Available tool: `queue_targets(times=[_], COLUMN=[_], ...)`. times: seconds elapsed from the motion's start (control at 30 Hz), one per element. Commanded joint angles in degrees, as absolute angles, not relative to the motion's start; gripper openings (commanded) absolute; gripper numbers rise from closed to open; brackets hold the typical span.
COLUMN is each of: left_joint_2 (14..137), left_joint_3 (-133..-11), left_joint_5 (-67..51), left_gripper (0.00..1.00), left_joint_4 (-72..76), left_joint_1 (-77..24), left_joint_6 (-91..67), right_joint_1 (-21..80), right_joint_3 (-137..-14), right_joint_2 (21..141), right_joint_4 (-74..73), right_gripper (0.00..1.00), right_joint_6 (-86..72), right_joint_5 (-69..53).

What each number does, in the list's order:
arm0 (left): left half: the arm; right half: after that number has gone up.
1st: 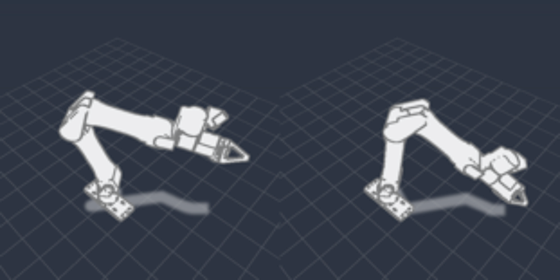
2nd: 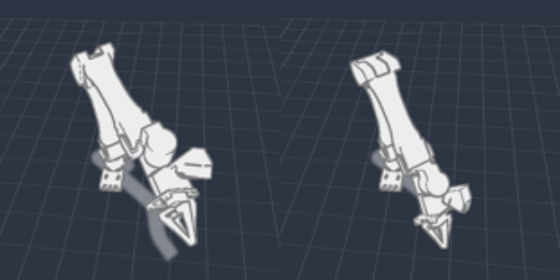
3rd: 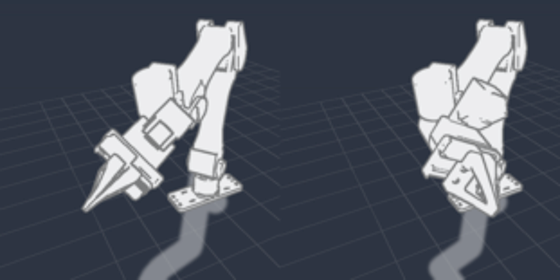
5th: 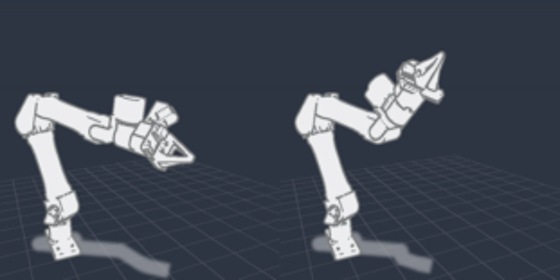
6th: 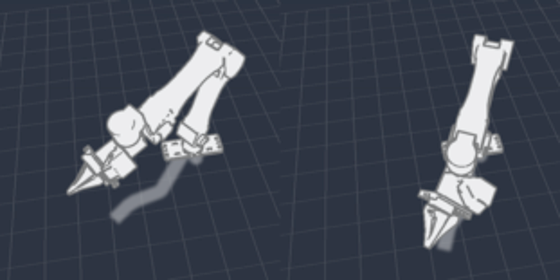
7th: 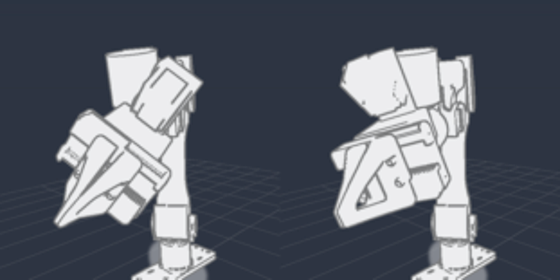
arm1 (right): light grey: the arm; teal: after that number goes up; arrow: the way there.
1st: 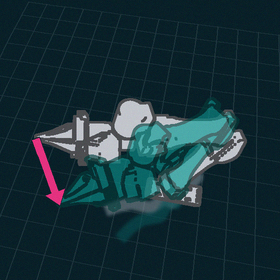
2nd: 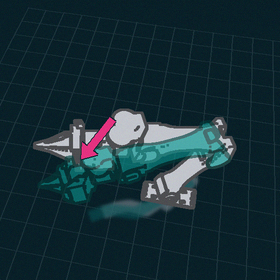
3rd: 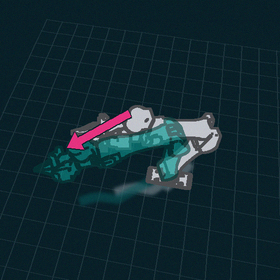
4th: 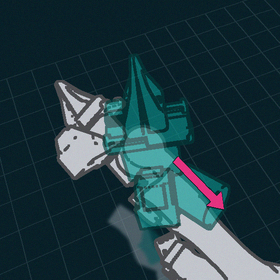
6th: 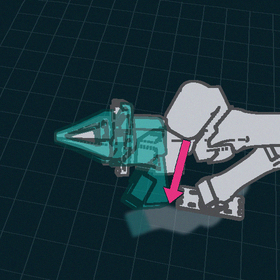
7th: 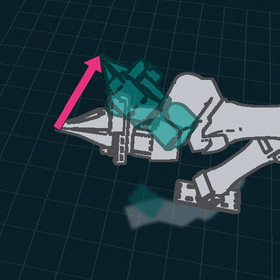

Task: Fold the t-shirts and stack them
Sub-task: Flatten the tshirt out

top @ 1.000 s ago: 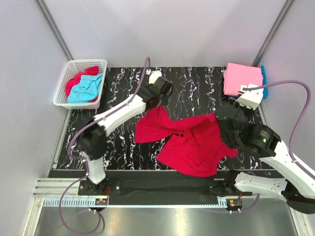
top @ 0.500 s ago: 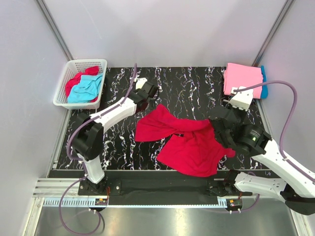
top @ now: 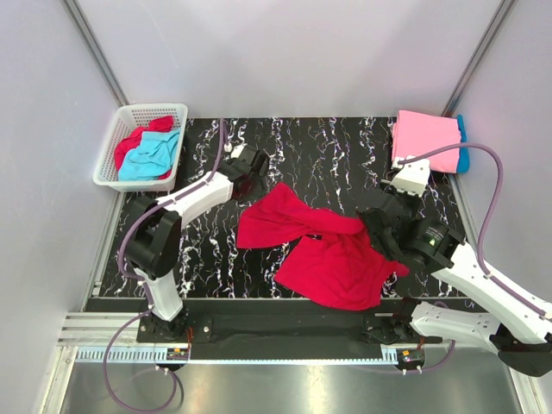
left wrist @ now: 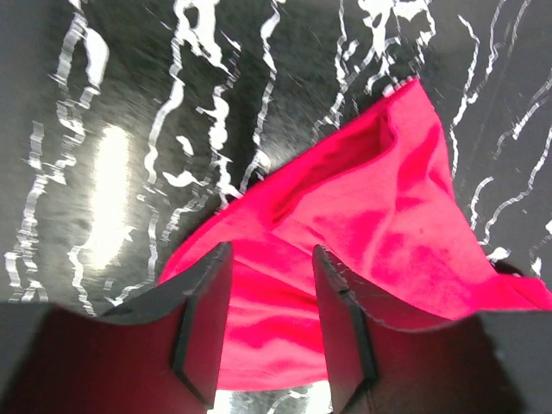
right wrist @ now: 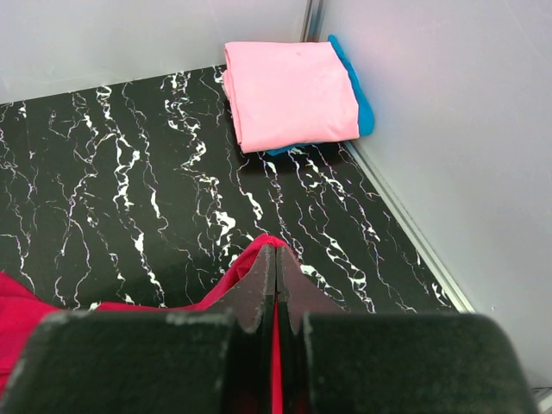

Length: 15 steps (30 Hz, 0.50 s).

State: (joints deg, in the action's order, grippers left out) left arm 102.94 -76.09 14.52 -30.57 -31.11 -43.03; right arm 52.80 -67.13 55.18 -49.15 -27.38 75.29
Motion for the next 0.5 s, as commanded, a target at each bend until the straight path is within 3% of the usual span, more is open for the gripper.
queue_targets(times=[0.0, 0.47], left_joint_2=[104.4, 107.9], left_joint_3=[-75.9, -73.5], left_joint_5=[8.5, 7.6], left_gripper=[0.45, 0.43], left_joint_4=[-29.2, -26.9], left_joint_1=[-31.4, -31.5], left_joint_6=[-45.8, -47.5], right_joint_1=[52.3, 51.9], right_joint_3=[-67.6, -67.1], right_joint_2=[55.0, 54.1], right_joint_4=[-47.4, -47.4], right_gripper=[0.0, 0.0], right_joint_6=[-29.2, -29.1], right_joint_5=[75.4, 74.5])
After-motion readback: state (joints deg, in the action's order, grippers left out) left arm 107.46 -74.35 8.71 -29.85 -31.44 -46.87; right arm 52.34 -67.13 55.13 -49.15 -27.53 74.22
